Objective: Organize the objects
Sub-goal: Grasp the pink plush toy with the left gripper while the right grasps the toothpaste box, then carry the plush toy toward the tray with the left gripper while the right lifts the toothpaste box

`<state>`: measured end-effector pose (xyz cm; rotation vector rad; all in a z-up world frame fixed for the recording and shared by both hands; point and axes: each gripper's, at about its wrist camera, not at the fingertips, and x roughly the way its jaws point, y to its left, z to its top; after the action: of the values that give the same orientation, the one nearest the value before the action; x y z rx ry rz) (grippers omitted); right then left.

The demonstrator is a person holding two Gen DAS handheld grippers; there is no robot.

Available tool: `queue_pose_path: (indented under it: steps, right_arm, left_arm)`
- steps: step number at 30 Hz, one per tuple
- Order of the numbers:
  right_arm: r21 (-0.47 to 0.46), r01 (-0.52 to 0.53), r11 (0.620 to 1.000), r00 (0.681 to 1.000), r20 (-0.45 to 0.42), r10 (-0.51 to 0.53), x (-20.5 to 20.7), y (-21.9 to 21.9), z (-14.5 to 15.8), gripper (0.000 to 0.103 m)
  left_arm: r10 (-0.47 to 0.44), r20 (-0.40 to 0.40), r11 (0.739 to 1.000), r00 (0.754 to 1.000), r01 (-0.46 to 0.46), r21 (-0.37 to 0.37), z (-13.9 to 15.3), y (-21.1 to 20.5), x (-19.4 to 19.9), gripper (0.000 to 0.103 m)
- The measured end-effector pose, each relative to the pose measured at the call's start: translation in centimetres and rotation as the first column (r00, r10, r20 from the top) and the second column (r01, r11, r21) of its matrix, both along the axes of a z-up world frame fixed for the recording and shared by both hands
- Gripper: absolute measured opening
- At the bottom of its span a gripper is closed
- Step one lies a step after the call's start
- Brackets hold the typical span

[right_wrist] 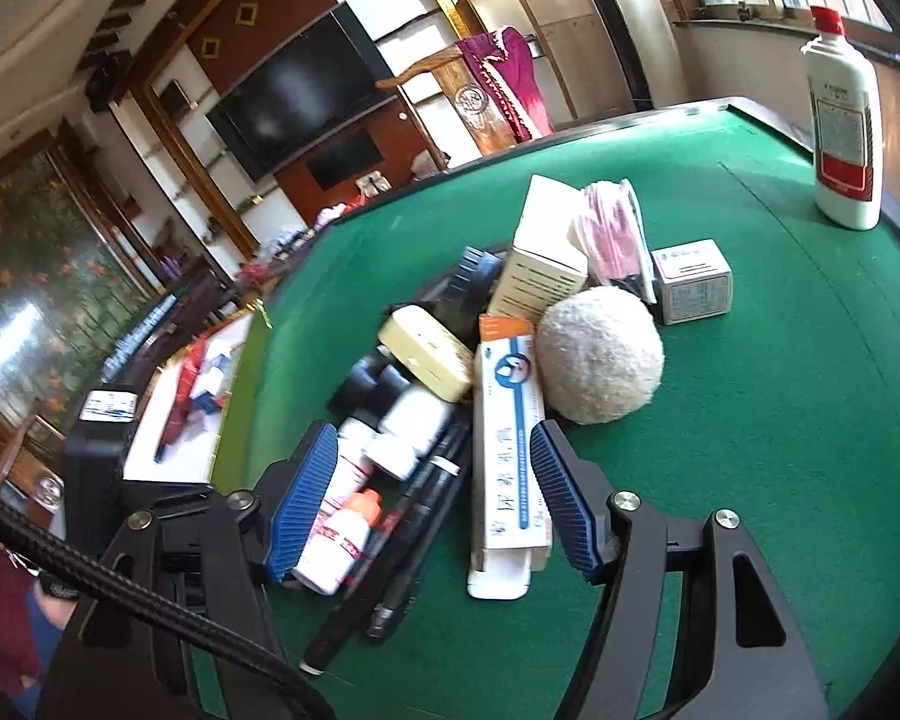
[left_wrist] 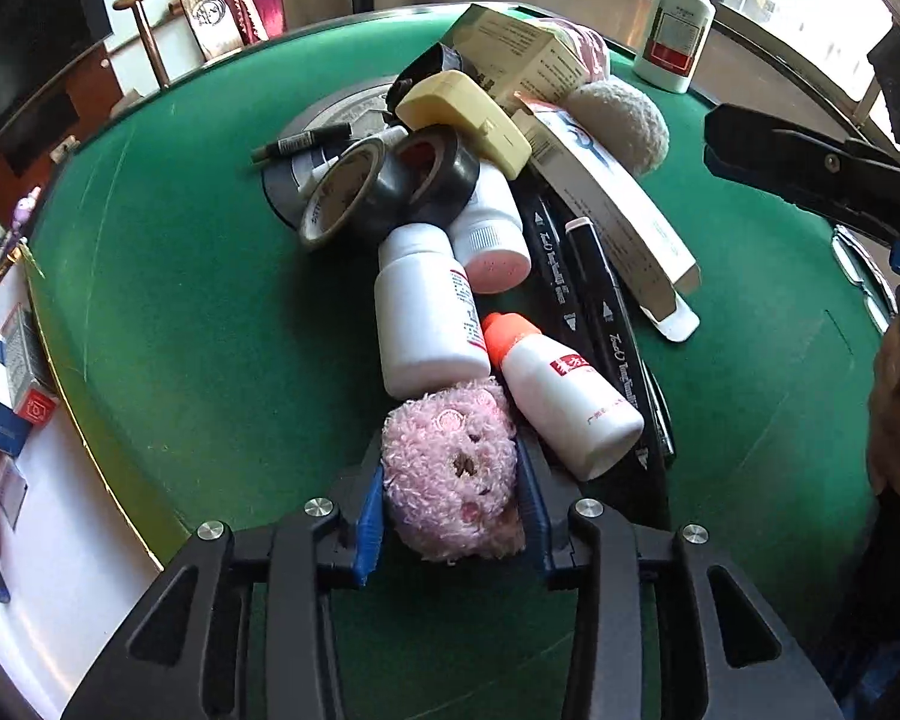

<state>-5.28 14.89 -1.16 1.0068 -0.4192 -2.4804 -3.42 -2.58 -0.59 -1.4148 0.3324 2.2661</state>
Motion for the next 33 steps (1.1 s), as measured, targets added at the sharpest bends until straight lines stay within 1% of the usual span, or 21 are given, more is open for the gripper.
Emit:
queue_pose_path:
  steps: [2,4,6,10,12,13,15,16,17,19,20,22,25,33]
  right_arm:
    - [0.058,0.01,0.998,1.0,0.003,-0.01,-0.1,-0.3,-0.3,0.066]
    - [0.119,0.012,0.993,1.0,0.005,-0.013,-0.2,-0.8,-0.7,0.066]
    - [0.187,-0.001,0.982,1.0,0.015,-0.002,-0.5,-1.5,-1.3,0.066]
    - [0.258,-0.025,0.966,0.999,0.051,0.013,-1.4,-2.6,-2.5,0.066]
    - [0.309,-0.025,0.951,0.998,0.066,0.005,-2.2,-2.9,-3.1,0.063]
    - [0.319,-0.027,0.947,0.997,0.076,0.003,-2.7,-2.9,-3.5,0.059]
    - [0.316,-0.036,0.948,0.995,0.099,0.005,-3.5,-2.8,-3.8,0.048]
    - [0.31,-0.046,0.95,0.994,0.106,0.014,-3.8,-2.8,-4.0,0.028]
    - [0.298,-0.059,0.953,0.993,0.113,0.026,-4.1,-2.6,-4.2,0.02]
    - [0.291,-0.071,0.954,0.992,0.121,0.038,-4.1,-2.4,-4.5,0.019]
    - [0.285,-0.074,0.956,0.992,0.116,0.042,-3.9,-2.2,-4.4,0.016]
    - [0.296,-0.066,0.953,0.996,0.08,0.045,-3.2,-2.0,-3.7,0.014]
    - [0.299,-0.046,0.953,0.999,0.026,0.04,-2.0,-1.7,-2.7,0.014]
    - [0.243,-0.05,0.969,0.999,0.007,0.049,-1.0,-0.7,-1.6,0.014]
  left_arm:
    - [0.008,-0.022,1.0,1.0,-0.008,-0.007,0.0,0.1,0.1,0.032]
    - [0.023,-0.019,1.0,1.0,-0.023,0.008,0.1,-0.2,0.1,0.029]
    - [0.034,-0.021,0.999,0.999,-0.033,0.01,0.2,-0.5,0.0,0.029]
    - [0.041,-0.023,0.999,0.999,-0.041,0.001,0.1,-0.7,-0.4,0.029]
    - [0.041,-0.023,0.999,0.999,-0.041,0.001,0.0,-0.5,-0.4,0.029]
    - [0.041,-0.025,0.999,0.999,-0.041,-0.001,0.0,-0.5,-0.4,0.029]
    - [0.041,-0.03,0.999,0.999,-0.041,0.0,-0.1,-0.5,-0.4,0.03]
    - [0.041,-0.034,0.999,0.999,-0.041,-0.003,-0.1,-0.5,-0.4,0.03]
    - [0.04,-0.038,0.999,0.998,-0.041,-0.004,-0.1,-0.4,-0.4,0.03]
    - [0.045,-0.045,0.999,0.998,-0.045,-0.003,-0.2,-0.3,-0.8,0.03]
    - [0.044,-0.049,0.999,0.998,-0.044,-0.005,-0.2,-0.3,-0.7,0.03]
    - [0.047,-0.049,0.999,0.998,-0.047,0.004,-0.2,-0.4,-0.8,0.029]
    - [0.047,-0.05,0.999,0.998,-0.047,0.01,-0.1,-0.9,-0.7,0.028]
    - [0.078,-0.055,0.996,0.995,-0.075,0.056,0.7,-1.8,-1.0,0.028]
